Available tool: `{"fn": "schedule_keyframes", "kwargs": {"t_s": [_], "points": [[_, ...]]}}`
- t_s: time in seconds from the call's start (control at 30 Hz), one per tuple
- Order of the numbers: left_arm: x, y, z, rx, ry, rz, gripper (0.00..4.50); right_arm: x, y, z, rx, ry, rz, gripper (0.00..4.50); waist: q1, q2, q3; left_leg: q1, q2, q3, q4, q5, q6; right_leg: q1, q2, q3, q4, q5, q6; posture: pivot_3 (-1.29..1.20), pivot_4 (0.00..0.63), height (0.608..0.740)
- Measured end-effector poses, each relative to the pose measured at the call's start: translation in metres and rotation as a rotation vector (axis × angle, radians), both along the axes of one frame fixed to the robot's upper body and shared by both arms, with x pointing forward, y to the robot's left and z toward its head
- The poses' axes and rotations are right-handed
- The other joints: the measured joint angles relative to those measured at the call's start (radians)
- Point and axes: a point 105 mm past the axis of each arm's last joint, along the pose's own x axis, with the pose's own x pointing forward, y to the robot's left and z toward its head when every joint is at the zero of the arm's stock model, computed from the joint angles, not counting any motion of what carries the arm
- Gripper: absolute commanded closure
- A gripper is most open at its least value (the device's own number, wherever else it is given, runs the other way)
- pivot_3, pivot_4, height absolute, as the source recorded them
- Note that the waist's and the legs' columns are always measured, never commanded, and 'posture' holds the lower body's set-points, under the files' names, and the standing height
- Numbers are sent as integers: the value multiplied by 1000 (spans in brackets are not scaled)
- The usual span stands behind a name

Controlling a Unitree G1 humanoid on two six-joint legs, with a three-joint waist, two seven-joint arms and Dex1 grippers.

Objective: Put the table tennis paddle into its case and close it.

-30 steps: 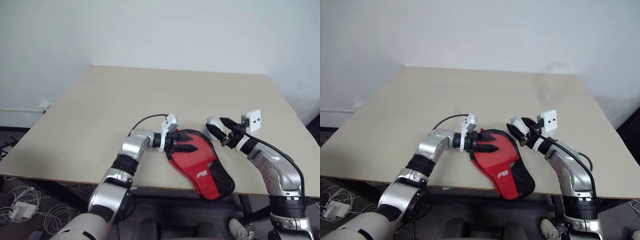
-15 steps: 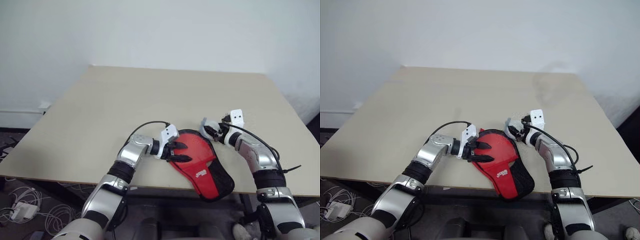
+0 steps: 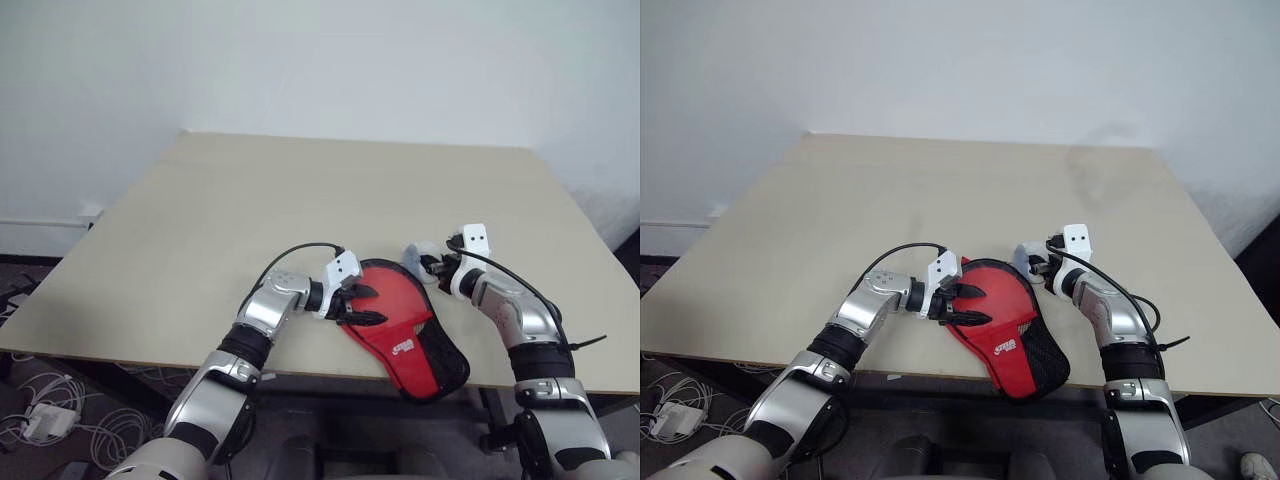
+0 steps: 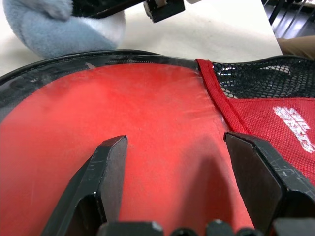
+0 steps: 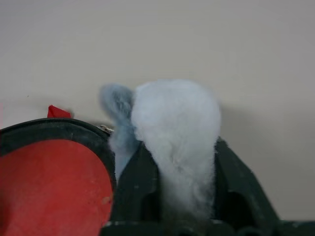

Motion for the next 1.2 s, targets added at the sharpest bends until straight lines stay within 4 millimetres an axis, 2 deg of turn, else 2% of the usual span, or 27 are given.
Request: {"fn": "schedule_keyframes", "kwargs": {"t_s": [0.13,0.43,0.53,0.6,0.77,1.2], "points": [[1,-1,-2,35,-29,-18,1160,-8,-5,-1,3,3,-7,4123,0,2,-2,1,0,0,0,0,0,1,0,0,0,0,0,0,0,740],[5,-3,-3,87,-73,-55,1160,-49,-27,1,-23,4,-24,4148,11,4,-3,1,-2,-3,1,0,0,3,-1,-1,-1,-1,1,0,0,740],[4,-8,-4,82,-72,-69,1160,-69,-39,3,-38,11,-30,4148,29,5,-4,0,-3,-4,2,-1,2,4,-1,-1,-3,-1,1,0,0,740],[3,-9,-4,80,-71,-76,1160,-86,-54,1,-57,36,-55,4148,36,5,-4,0,-3,-5,2,-2,3,5,-1,-2,-6,-1,1,0,0,740],[3,-9,-5,81,-62,-78,1160,-121,-80,-4,-63,98,-105,4149,35,5,-6,0,-4,-6,2,-3,4,7,0,-1,-9,-1,1,0,0,740],[2,-13,-8,79,-42,-87,1160,-197,-91,-8,-100,193,-56,4149,41,6,-15,0,-4,-7,5,-6,7,10,-1,-3,-12,-2,2,0,0,740]]}}
